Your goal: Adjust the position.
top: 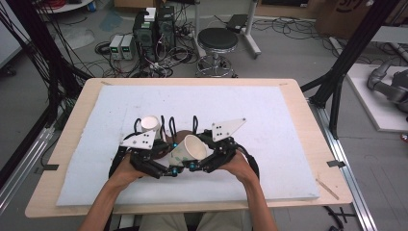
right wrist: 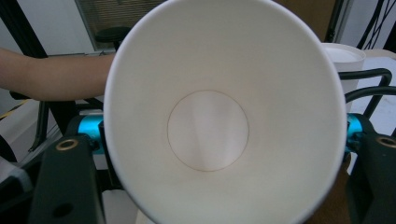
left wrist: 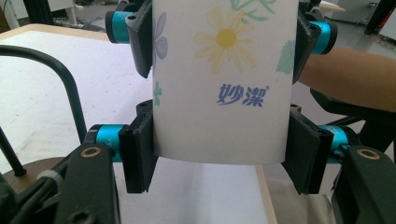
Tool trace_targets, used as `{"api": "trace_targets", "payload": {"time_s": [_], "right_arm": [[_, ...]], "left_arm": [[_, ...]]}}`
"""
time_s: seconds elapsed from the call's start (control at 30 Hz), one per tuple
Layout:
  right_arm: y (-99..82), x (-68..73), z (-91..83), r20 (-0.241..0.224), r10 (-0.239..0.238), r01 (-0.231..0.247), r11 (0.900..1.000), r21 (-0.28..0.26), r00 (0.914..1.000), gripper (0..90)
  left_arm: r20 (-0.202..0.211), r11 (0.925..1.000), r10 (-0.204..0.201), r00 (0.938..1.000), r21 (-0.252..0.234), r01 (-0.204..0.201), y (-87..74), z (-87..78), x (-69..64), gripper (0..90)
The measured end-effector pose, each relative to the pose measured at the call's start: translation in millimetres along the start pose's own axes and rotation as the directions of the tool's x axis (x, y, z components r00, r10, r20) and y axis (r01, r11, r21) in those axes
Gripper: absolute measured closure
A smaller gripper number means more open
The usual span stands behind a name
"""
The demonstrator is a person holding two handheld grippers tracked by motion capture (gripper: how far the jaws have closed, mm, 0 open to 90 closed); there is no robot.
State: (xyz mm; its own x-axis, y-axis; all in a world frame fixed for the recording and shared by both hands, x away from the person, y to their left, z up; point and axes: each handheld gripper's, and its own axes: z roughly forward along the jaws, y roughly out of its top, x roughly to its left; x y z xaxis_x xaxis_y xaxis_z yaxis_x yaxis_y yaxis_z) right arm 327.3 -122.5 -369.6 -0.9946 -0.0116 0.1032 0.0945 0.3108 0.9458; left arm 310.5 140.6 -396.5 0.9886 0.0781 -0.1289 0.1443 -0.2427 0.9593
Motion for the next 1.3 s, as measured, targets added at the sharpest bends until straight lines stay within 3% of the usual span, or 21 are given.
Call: {"api": "trace_targets", "payload": {"time_s": [0.23, 0.27, 0.3, 0.4, 0.97, 1.17, 1.3], "right_arm": [[-0.1, 0.3, 1.0, 0.002, -0.002, 0.002, 1.0000, 0.006, 1.0000, 28.2], [0.1, 0.6, 0.5, 0.004, 0.001, -0.001, 1.0000, 0.008, 1.0000, 28.2], [0.1, 0.6, 0.5, 0.004, 0.001, -0.001, 1.0000, 0.008, 1.0000, 28.2], [0.2, 0.7, -0.8, 0.007, 0.002, -0.002, 1.0000, 0.005, 1.0000, 28.2], [0.9, 1.7, -4.2, 0.016, 0.003, -0.003, 1.0000, 0.001, 0.9999, 28.4], [0.7, 2.4, -8.1, 0.022, -0.001, 0.001, 1.0000, 0.000, 0.9997, 28.3], [-0.3, 2.0, -10.8, 0.029, -0.004, 0.004, 1.0000, -0.003, 0.9996, 28.3]], "left_arm": [[-0.003, 0.9999, -0.004, 1.0000, 0.011, 0.004, -0.2, 0.0, -0.2, 34.7], [-0.011, 0.9998, -0.010, 0.9999, 0.015, 0.010, -0.3, 0.2, -0.3, 24.8], [-0.019, 0.9997, -0.017, 0.9997, 0.017, 0.018, -0.4, 0.7, 0.2, 24.8], [-0.050, 0.9978, -0.059, 0.9971, 0.027, 0.060, -0.9, 0.9, 2.2, 1.7], [-0.046, 0.9970, -0.047, 0.9979, 0.059, 0.050, -1.8, -5.6, -2.6, 1.7], [-0.062, 0.9936, -0.038, 0.9974, 0.104, 0.044, -7.4, -19.3, -7.4, 1.7], [-0.091, 0.9926, -0.045, 0.9948, 0.108, 0.055, -12.5, -32.5, -9.9, 1.7]]}}
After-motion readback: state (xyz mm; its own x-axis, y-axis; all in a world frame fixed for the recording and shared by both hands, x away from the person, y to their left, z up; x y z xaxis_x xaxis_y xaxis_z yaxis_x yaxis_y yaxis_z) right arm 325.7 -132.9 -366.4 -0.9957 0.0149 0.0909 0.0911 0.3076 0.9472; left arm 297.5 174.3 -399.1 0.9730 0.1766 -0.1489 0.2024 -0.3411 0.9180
